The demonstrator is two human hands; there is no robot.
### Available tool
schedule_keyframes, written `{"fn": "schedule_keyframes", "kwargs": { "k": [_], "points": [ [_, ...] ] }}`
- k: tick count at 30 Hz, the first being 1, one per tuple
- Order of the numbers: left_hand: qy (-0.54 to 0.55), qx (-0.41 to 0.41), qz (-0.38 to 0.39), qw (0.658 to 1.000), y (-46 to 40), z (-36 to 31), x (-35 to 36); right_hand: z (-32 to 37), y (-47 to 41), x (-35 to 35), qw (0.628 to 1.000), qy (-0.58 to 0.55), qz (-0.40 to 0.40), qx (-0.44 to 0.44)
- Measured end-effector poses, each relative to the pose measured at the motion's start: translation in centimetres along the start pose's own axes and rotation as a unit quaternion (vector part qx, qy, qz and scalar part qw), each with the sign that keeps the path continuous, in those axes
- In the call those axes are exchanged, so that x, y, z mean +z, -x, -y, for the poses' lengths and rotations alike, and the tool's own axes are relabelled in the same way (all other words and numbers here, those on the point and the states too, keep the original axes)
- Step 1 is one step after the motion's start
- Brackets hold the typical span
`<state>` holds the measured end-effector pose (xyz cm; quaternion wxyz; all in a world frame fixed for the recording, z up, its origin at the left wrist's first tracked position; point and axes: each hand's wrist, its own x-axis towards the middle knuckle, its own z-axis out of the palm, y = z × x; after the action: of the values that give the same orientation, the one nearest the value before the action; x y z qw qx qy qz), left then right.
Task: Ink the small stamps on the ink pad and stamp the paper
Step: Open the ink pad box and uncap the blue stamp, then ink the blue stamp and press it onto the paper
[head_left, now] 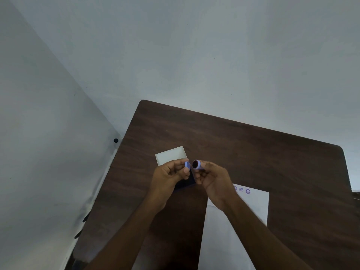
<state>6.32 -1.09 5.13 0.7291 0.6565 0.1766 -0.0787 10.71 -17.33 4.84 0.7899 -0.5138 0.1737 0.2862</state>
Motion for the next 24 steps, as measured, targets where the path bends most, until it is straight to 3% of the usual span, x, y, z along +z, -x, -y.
{"fn": "schedule_keyframes", "kwargs": {
  "k": [5,18,24],
  "points": [
    [0.041,-0.002,0.011,0.999,0.4,0.2,-0.9,0.3,0.7,0.3,0.99,-0.107,0.095,0.023],
    [0.064,-0.002,-0.006,0.998,0.5,1.1,-2.6,-0.1,0.7,0.9,0.971,-0.198,0.119,0.062],
    [-0.135,-0.023,-0.114,0.984,0.4,5.1,-5.7,-0.2,1.2,1.6,0.962,-0.219,0.136,0.085]
  ]
}}
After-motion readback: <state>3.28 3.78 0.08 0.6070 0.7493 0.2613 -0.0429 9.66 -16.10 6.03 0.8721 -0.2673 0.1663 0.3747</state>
